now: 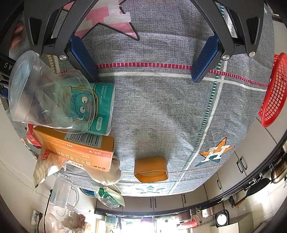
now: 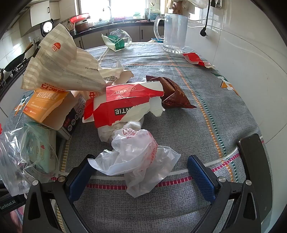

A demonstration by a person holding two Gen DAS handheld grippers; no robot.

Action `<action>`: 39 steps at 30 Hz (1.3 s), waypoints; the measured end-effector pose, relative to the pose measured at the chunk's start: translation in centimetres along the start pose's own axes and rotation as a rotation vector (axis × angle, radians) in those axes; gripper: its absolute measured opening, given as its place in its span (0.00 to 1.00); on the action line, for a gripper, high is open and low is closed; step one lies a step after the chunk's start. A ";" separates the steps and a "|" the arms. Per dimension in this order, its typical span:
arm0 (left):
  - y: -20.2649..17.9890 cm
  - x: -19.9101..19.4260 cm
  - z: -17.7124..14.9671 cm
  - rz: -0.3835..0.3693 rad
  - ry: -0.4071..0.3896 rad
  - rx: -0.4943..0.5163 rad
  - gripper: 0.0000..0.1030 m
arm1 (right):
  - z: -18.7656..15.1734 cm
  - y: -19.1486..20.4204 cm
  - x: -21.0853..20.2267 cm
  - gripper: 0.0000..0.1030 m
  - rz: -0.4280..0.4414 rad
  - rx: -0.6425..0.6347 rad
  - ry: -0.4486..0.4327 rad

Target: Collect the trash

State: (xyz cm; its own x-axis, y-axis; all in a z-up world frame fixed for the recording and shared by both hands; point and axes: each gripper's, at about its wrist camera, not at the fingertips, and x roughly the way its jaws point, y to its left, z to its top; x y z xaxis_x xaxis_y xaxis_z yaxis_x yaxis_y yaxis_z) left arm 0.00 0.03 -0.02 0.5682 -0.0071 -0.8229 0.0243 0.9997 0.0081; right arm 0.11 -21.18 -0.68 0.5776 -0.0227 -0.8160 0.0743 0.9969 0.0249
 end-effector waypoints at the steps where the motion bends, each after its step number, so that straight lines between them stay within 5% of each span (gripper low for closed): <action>1: 0.0 0.0 0.0 0.004 0.003 0.001 1.00 | 0.0 0.0 0.0 1.00 -0.002 -0.002 0.007; 6: 0.1 -0.5 -0.4 0.021 -0.003 0.001 1.00 | 0.0 0.0 0.0 1.00 0.004 0.001 0.005; 12: 0.9 -5.4 -2.9 0.058 -0.169 0.022 1.00 | -1.3 -0.3 -1.8 1.00 0.018 -0.010 -0.010; 25: 4.2 -17.4 -9.7 0.118 -0.537 -0.100 1.00 | -6.1 0.8 -15.6 1.00 0.046 0.000 -0.417; 28: 4.6 -18.5 -11.3 0.173 -0.570 -0.117 1.00 | -6.8 1.9 -15.6 1.00 0.087 -0.027 -0.375; 39: 6.9 -17.9 -13.4 0.221 -0.537 -0.163 1.00 | -9.8 4.5 -18.3 1.00 0.022 -0.117 -0.594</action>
State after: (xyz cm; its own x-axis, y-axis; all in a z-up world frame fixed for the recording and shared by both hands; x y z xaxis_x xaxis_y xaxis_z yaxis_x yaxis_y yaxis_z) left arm -21.03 7.43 7.10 0.8823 0.2326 -0.4091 -0.2444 0.9694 0.0241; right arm -18.11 -15.51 8.69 0.9354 -0.0061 -0.3536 -0.0136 0.9985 -0.0531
